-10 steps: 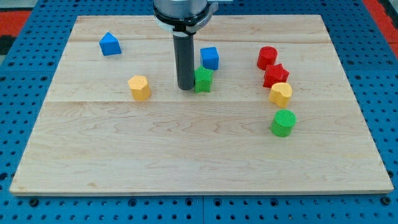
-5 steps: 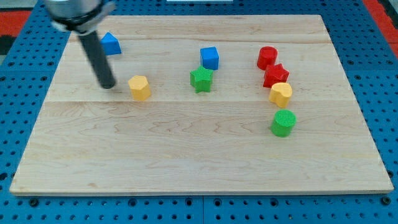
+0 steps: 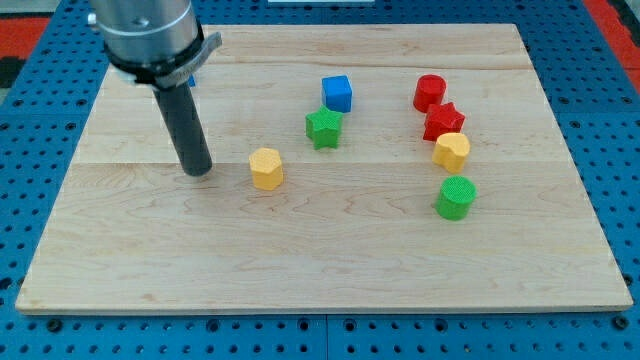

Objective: Move the yellow hexagon below the green star

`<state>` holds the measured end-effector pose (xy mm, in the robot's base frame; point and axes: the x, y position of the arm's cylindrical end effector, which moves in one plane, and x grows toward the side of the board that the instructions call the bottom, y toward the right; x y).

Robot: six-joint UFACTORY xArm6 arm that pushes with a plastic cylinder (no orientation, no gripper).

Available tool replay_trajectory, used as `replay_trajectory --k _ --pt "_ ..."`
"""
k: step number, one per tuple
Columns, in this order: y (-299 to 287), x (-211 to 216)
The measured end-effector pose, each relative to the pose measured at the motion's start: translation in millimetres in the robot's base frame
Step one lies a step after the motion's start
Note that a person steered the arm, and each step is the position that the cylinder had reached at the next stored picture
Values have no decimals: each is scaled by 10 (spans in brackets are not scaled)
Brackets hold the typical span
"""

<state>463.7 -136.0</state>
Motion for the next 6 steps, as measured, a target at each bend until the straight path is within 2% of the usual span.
replay_trajectory --k 1,2,6 --pt "395 12" --pt "457 12" --pt "232 -112"
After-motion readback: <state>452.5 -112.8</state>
